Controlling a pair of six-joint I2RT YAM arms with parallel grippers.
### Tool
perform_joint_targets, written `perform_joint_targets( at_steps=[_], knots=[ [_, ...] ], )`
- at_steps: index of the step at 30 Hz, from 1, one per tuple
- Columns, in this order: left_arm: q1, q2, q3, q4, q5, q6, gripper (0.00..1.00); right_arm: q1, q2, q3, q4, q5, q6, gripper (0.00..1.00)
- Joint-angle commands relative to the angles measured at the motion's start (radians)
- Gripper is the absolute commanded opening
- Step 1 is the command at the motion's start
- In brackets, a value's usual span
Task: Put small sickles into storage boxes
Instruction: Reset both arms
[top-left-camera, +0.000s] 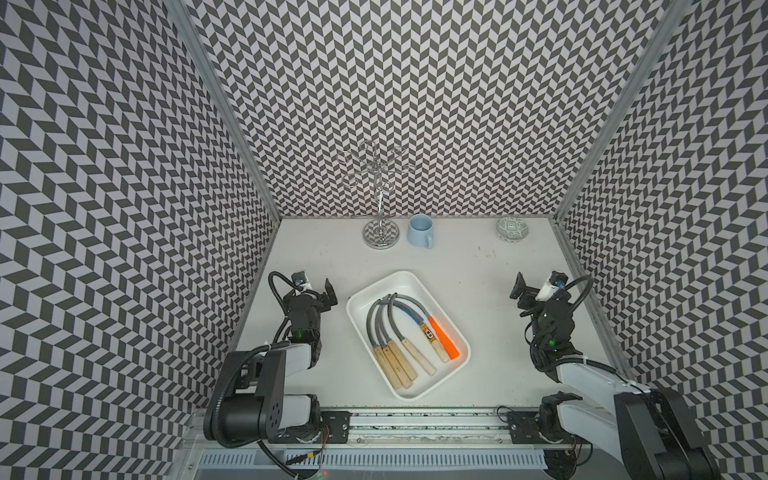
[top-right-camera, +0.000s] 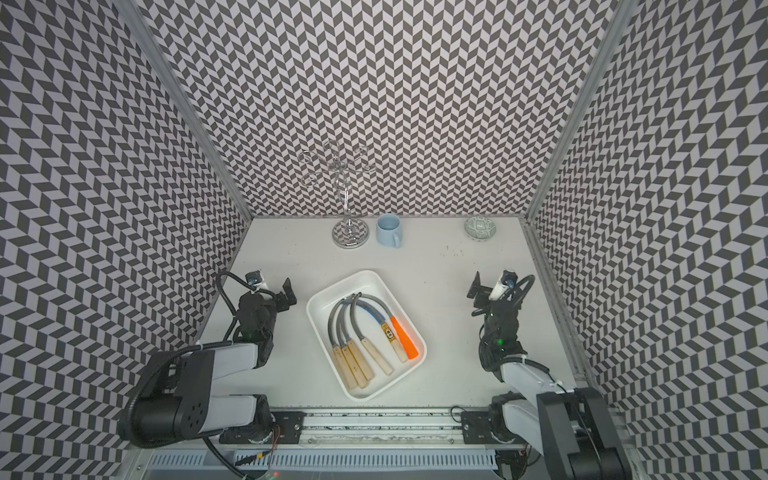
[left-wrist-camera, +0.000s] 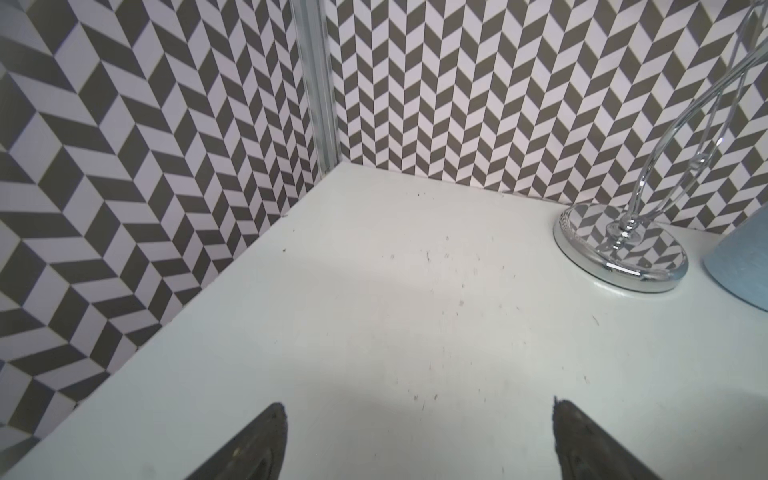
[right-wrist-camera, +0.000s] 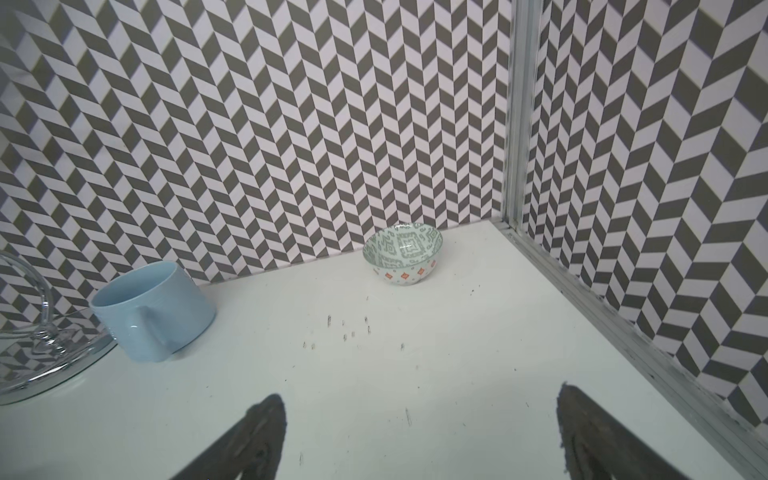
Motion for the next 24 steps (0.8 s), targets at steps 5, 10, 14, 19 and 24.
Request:
perform_joint_targets(
  at_steps=[5, 10, 14, 19, 24],
  knots=[
    [-0.071, 0.109, -0.097, 0.479, -0.081, 0.083, 1.00, -0.013, 0.222, -0.087, 0.503, -0.118, -0.099, 1.00],
    [-0.091, 0.179, -0.093, 0.549, 0.047, 0.172, 1.00, -0.013, 0.432, -0.107, 0.791, -0.087, -0.095, 1.00],
    [0.002, 0.182, -0.009, 0.387, 0.225, 0.115, 1.00, -0.013, 0.368, -0.011, 0.480, -0.114, -0.101, 1.00],
    [0.002, 0.175, -0.007, 0.369, 0.228, 0.114, 1.00, -0.064, 0.409, 0.085, 0.412, -0.216, -0.075, 1.00],
    [0.001, 0.171, -0.004, 0.360, 0.228, 0.115, 1.00, -0.063, 0.413, 0.074, 0.438, -0.218, -0.076, 1.00]
  ],
)
